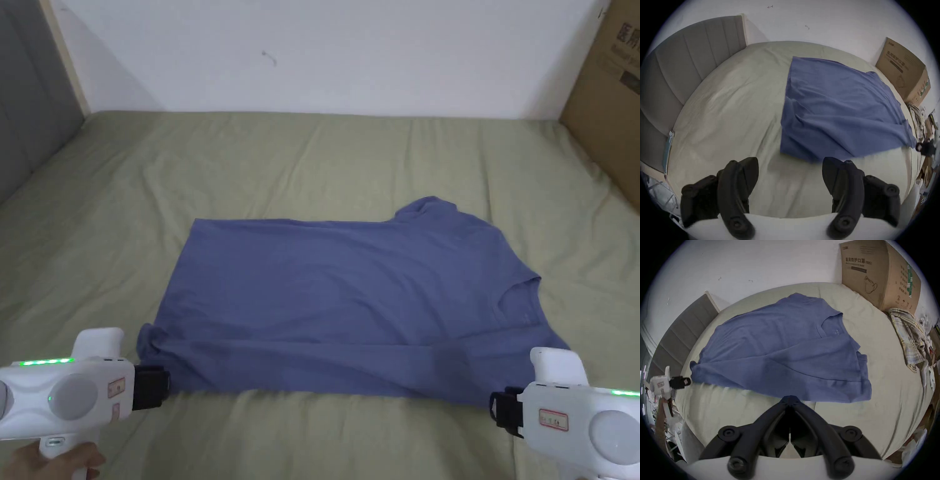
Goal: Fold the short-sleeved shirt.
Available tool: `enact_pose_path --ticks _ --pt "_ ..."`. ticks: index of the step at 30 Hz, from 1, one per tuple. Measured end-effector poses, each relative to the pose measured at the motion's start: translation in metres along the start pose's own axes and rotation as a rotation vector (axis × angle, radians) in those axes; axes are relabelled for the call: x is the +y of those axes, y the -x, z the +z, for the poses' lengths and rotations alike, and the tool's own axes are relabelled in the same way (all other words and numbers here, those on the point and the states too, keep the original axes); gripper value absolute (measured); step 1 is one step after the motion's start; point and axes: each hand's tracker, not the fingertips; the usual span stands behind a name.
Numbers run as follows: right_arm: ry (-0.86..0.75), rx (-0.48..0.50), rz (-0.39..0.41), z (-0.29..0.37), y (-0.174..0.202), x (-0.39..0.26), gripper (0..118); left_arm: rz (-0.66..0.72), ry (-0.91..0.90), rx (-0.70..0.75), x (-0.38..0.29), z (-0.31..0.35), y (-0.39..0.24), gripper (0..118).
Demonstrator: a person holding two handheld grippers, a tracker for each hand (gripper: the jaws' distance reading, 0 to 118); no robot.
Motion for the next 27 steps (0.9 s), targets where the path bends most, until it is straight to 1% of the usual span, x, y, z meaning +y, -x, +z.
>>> enact_pose_path --ticks 1,2,3,4,5,6,7,8,9,12,13,15,16,19,21,22,23,24,25,26,27 --pt "0.004 -0.002 0.001 -0.001 -0.001 0.0 0 0.005 0.014 -0.021 0.001 -0.007 -0.004 86" --pt "0.009 -0.003 -0.002 -0.002 -0.002 -0.001 1 0.011 0.042 -0.045 0.002 -0.015 -0.004 83" --pt "0.012 -0.005 -0.011 0.001 -0.002 -0.004 1 0.01 0.059 -0.041 0.002 -0.023 -0.005 71" --pt "0.017 -0.006 -0.019 0.001 -0.004 -0.005 0 0.003 0.046 0.011 0.0 -0.023 -0.008 61" --pt "0.021 -0.004 -0.022 0.002 -0.006 -0.007 1 0.008 0.028 -0.006 -0.001 -0.021 -0.013 56" --pt "0.02 -0.006 -0.023 0.004 -0.008 -0.009 1 0.005 0.012 -0.003 0.001 -0.019 -0.014 47" --pt "0.02 -0.011 -0.025 0.003 -0.01 -0.012 1 0.001 0.005 -0.002 0.002 -0.018 -0.015 22" --pt "0.022 -0.017 -0.027 0.004 -0.013 -0.015 1 0.006 0.003 -0.011 0.005 -0.019 -0.014 5" --pt "0.024 -0.025 -0.03 0.006 -0.017 -0.017 1 0.032 0.018 -0.042 0.006 -0.018 -0.018 5" --pt "-0.004 -0.066 -0.033 0.017 -0.025 -0.022 2 -0.001 0.022 -0.017 0.006 -0.015 -0.021 5" --pt "-0.021 -0.095 -0.041 0.02 -0.03 -0.022 17 -0.006 0.018 -0.017 0.005 -0.014 -0.021 5" --pt "-0.028 -0.114 -0.065 0.021 -0.044 -0.014 54 -0.017 0.02 -0.023 0.005 -0.01 -0.02 5" --pt "-0.03 -0.134 -0.086 0.02 -0.051 -0.01 65 -0.019 0.02 -0.025 0.005 -0.008 -0.02 5" --pt "-0.041 -0.176 -0.158 0.006 -0.076 0.008 65 -0.026 0.021 -0.029 0.005 -0.003 -0.021 5" --pt "-0.035 -0.144 -0.182 -0.01 -0.087 0.016 64 -0.031 0.022 -0.03 0.005 -0.002 -0.022 5" --pt "-0.009 -0.12 -0.191 -0.021 -0.09 0.017 63 -0.033 0.023 -0.029 0.006 -0.002 -0.022 5" --pt "0.058 -0.119 -0.207 -0.033 -0.089 0.018 61 -0.034 0.024 -0.026 0.006 -0.002 -0.023 5" --pt "0.122 -0.128 -0.204 -0.048 -0.089 0.015 61 -0.034 0.026 -0.025 0.006 -0.003 -0.023 5" --pt "0.108 -0.185 -0.185 -0.049 -0.083 0.014 46 -0.031 0.03 -0.026 0.006 -0.005 -0.023 5" --pt "0.064 -0.178 -0.158 -0.038 -0.075 0.017 43 -0.03 0.033 -0.025 0.006 -0.005 -0.023 5" --pt "0.057 -0.158 -0.128 -0.034 -0.072 0.019 35 -0.033 0.036 -0.024 0.006 -0.005 -0.024 5"
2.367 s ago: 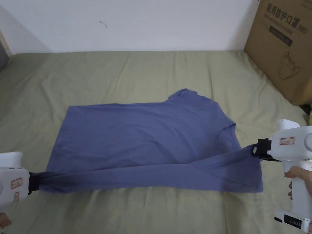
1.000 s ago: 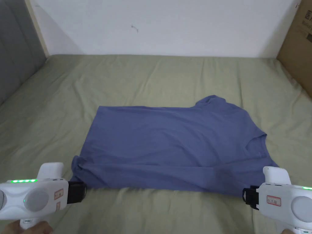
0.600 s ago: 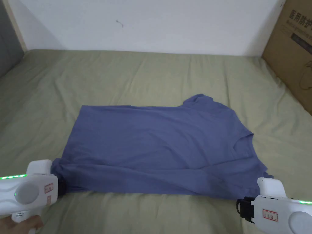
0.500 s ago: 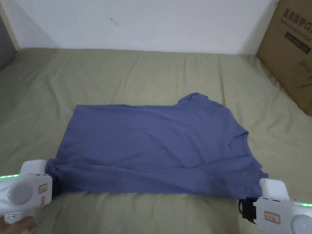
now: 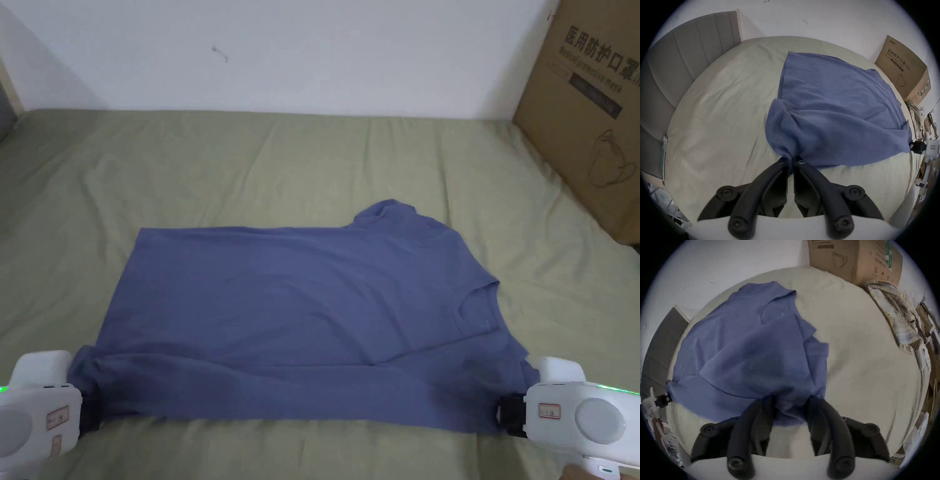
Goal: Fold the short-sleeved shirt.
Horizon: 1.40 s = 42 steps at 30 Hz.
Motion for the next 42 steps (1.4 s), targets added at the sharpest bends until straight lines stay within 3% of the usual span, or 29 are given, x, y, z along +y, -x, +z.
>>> enact_pose_path --ticks 1,4,7,14,23,26,27,28,29,30,31,33,36,37,38,39,40,42 --pt "-0.007 0.042 -0.003 0.004 0.002 0.001 8 -0.005 0.0 0.001 0.0 0.0 0.0 5" --pt "-0.088 -0.024 0.042 0.019 0.006 0.004 8 -0.024 0.003 0.003 0.004 0.004 0.001 5" --pt "-0.077 0.026 -0.028 0.034 -0.003 0.01 8 -0.036 -0.013 0.001 0.006 0.016 0.002 5" --pt "-0.093 0.026 -0.025 0.063 -0.019 0.009 8 -0.12 -0.031 0.026 -0.001 0.048 -0.001 5" --pt "0.019 0.082 -0.063 0.064 -0.035 -0.063 8 -0.099 0.056 0.049 -0.066 0.055 0.019 6" --pt "0.047 0.041 -0.052 0.062 -0.028 -0.075 26 -0.022 0.112 0.048 -0.079 0.047 0.026 25" --pt "0.041 -0.002 -0.029 0.063 -0.028 -0.072 26 -0.015 0.088 0.071 -0.08 0.05 0.029 25" --pt "0.033 -0.008 -0.019 0.063 -0.028 -0.068 44 0.003 0.07 0.091 -0.079 0.054 0.032 45" --pt "0.022 -0.008 -0.01 0.066 -0.028 -0.064 53 0.034 0.075 0.101 -0.076 0.058 0.037 62" --pt "0.008 -0.006 -0.01 0.071 -0.028 -0.057 55 0.079 0.067 0.086 -0.072 0.064 0.042 80" --pt "-0.008 -0.002 -0.015 0.075 -0.027 -0.051 55 0.114 0.032 0.076 -0.068 0.072 0.047 86" --pt "-0.054 0.024 -0.027 0.088 -0.023 -0.035 55 0.173 -0.024 0.043 -0.058 0.085 0.051 85" --pt "-0.084 0.072 -0.015 0.085 -0.016 -0.012 55 0.156 -0.078 0.005 -0.041 0.094 0.042 84" --pt "-0.092 0.071 -0.002 0.083 -0.01 -0.006 51 0.13 -0.085 -0.011 -0.035 0.094 0.036 77" --pt "-0.114 0.065 0.018 0.082 -0.003 0.0 36 0.087 -0.094 -0.007 -0.031 0.094 0.025 60" --pt "-0.129 0.058 0.027 0.08 0.005 0.007 9 0.048 -0.091 0.002 -0.025 0.089 0.017 30" --pt "-0.14 0.054 0.019 0.074 0.007 0.012 1 0.017 -0.074 0.013 -0.021 0.083 0.01 0" --pt "-0.126 0.131 0.009 0.064 0.012 0.025 0 -0.01 -0.051 -0.005 -0.013 0.071 -0.007 0"
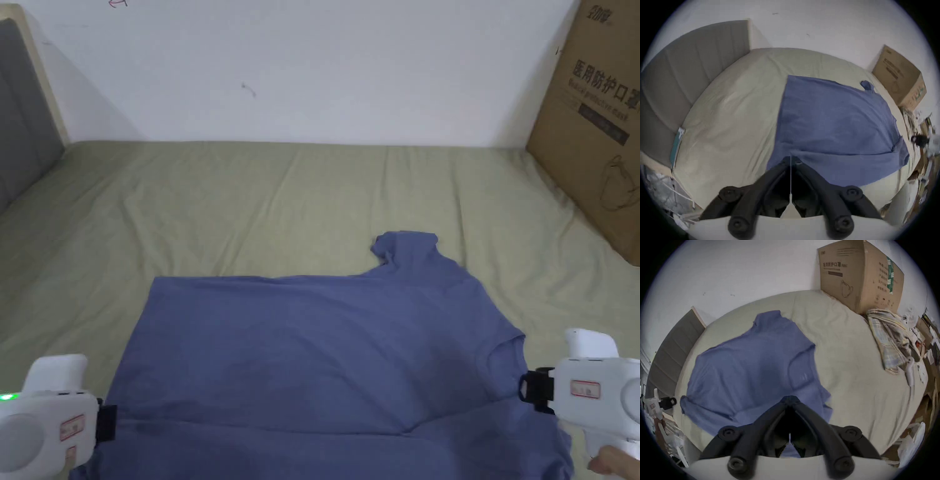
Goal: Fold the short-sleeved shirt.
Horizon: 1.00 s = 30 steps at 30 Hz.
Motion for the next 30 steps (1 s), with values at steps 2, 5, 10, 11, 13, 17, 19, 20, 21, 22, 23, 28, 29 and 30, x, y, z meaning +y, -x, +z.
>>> enact_pose_path --ticks 2,5,10,11,13,17,19,20,21,22,23,28,29,30 --pt "0.007 -0.017 0.017 -0.012 0.01 0.011 0 -0.002 0.0 -0.002 0.008 -0.009 -0.011 0" --pt "0.009 -0.036 0.068 -0.032 0.017 0.033 0 -0.004 -0.013 -0.025 0.023 -0.019 -0.024 0" --pt "-0.013 -0.026 0.052 -0.074 0.02 0.087 16 -0.014 -0.024 -0.038 0.052 -0.038 -0.044 0" --pt "-0.013 -0.033 0.056 -0.084 0.02 0.1 41 -0.014 -0.024 -0.043 0.056 -0.042 -0.047 0" --pt "0.005 -0.038 0.09 -0.109 0.017 0.127 80 -0.002 -0.029 -0.061 0.064 -0.052 -0.051 0" --pt "0.042 -0.111 0.14 -0.164 0.011 0.177 81 0.004 -0.003 -0.066 0.073 -0.073 -0.058 0" --pt "0.065 -0.108 0.119 -0.189 0.006 0.193 81 0.003 0.009 -0.059 0.073 -0.082 -0.059 0" --pt "0.082 -0.104 0.083 -0.198 0.003 0.198 81 0.011 0.022 -0.059 0.074 -0.087 -0.057 0" --pt "0.096 -0.078 0.068 -0.206 0.001 0.202 81 0.022 0.031 -0.063 0.074 -0.091 -0.055 0" --pt "0.098 -0.076 0.065 -0.213 -0.001 0.206 81 0.032 0.035 -0.07 0.073 -0.094 -0.053 0" --pt "0.101 -0.086 0.078 -0.222 0.0 0.208 81 0.045 0.044 -0.073 0.073 -0.097 -0.051 0" --pt "0.168 -0.11 0.112 -0.253 0.004 0.209 77 0.063 0.064 -0.042 0.073 -0.107 -0.042 0" --pt "0.198 -0.098 0.111 -0.256 0.004 0.205 62 0.074 0.066 -0.043 0.073 -0.107 -0.04 0" --pt "0.197 -0.099 0.115 -0.256 0.007 0.202 43 0.078 0.067 -0.045 0.072 -0.107 -0.039 0"
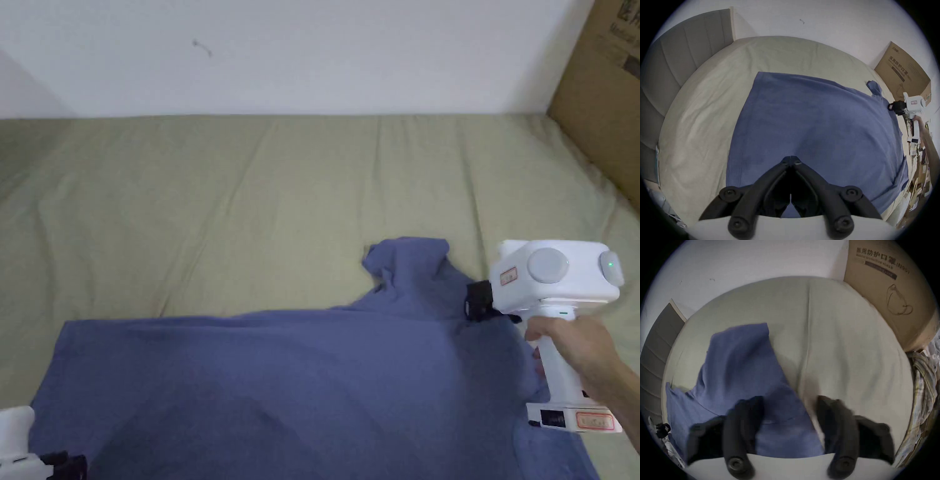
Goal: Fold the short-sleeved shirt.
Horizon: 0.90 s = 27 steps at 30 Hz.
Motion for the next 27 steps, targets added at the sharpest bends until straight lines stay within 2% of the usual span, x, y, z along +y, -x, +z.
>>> enact_pose_path --ticks 1,2,3,9,12,14,15,16,18,19,23,27 --pt "-0.044 -0.052 0.047 0.006 0.006 -0.003 27 0.0 0.001 0.0 0.0 0.0 0.0 0" --pt "-0.049 -0.064 0.112 0.013 0.015 -0.005 10 -0.007 0.007 0.006 0.001 -0.001 0.002 0" --pt "-0.046 -0.057 0.105 0.013 0.014 -0.005 5 -0.009 0.008 0.007 0.002 -0.001 0.002 0" --pt "-0.083 -0.034 0.074 0.03 0.007 -0.002 4 -0.021 -0.002 0.019 0.013 -0.002 0.007 0" --pt "-0.093 -0.009 0.054 0.033 -0.001 0.0 4 -0.07 -0.01 0.054 0.042 -0.015 0.006 0" --pt "-0.086 0.017 0.005 0.032 -0.006 -0.002 4 -0.11 -0.015 0.052 0.068 -0.03 0.008 7" --pt "-0.088 0.02 0.0 0.034 -0.006 -0.004 4 -0.12 -0.01 0.058 0.082 -0.038 0.009 7" --pt "-0.09 0.02 0.002 0.038 -0.005 -0.006 4 -0.115 -0.014 0.061 0.096 -0.045 0.011 34" --pt "-0.087 0.017 0.013 0.038 -0.003 -0.009 4 -0.076 -0.031 0.048 0.123 -0.059 0.018 77" --pt "-0.085 0.013 0.027 0.038 -0.002 -0.01 4 -0.034 -0.055 0.033 0.137 -0.064 0.022 88" --pt "-0.089 0.023 0.018 0.029 -0.015 -0.006 4 -0.066 -0.065 0.087 0.175 -0.093 0.032 95" --pt "-0.089 0.037 0.004 0.026 -0.017 -0.006 4 -0.036 0.025 0.074 0.183 -0.123 0.039 95"
